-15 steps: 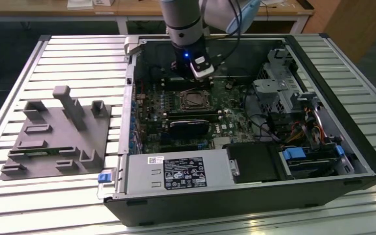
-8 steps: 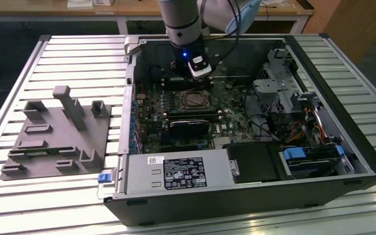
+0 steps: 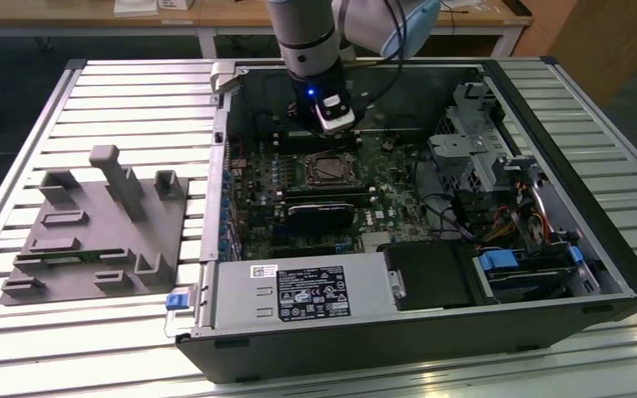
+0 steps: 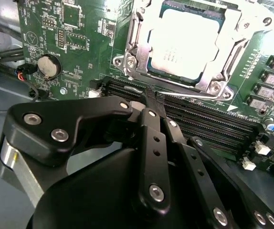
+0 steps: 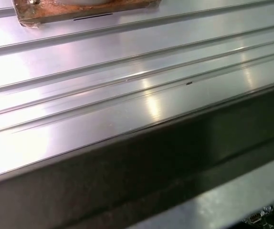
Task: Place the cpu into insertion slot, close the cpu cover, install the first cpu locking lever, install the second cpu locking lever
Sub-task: 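Install the first cpu locking lever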
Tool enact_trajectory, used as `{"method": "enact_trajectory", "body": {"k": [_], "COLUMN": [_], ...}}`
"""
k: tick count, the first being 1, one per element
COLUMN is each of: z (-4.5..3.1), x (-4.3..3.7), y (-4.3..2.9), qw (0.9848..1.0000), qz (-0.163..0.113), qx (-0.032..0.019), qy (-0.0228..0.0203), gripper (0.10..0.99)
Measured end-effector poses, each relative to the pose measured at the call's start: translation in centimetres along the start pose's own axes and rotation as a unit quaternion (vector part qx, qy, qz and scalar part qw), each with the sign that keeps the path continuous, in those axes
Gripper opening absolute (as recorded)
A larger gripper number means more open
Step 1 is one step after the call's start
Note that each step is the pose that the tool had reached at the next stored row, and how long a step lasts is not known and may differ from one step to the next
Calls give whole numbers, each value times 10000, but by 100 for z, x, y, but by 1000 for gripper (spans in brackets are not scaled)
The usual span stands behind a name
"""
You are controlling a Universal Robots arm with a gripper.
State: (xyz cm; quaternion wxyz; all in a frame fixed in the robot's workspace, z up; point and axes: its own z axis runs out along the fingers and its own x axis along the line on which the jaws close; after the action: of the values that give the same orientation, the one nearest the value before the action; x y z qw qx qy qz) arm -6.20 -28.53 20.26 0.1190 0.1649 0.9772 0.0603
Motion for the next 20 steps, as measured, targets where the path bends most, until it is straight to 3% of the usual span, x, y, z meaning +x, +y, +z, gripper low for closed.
{"method": "enact_trajectory", "body": {"k": [20], "z": [65], "x": [34], "y": [-7], "qw": [9995], "qz": [306], "qx": [67], "qy": [-50], "gripper": [106]}}
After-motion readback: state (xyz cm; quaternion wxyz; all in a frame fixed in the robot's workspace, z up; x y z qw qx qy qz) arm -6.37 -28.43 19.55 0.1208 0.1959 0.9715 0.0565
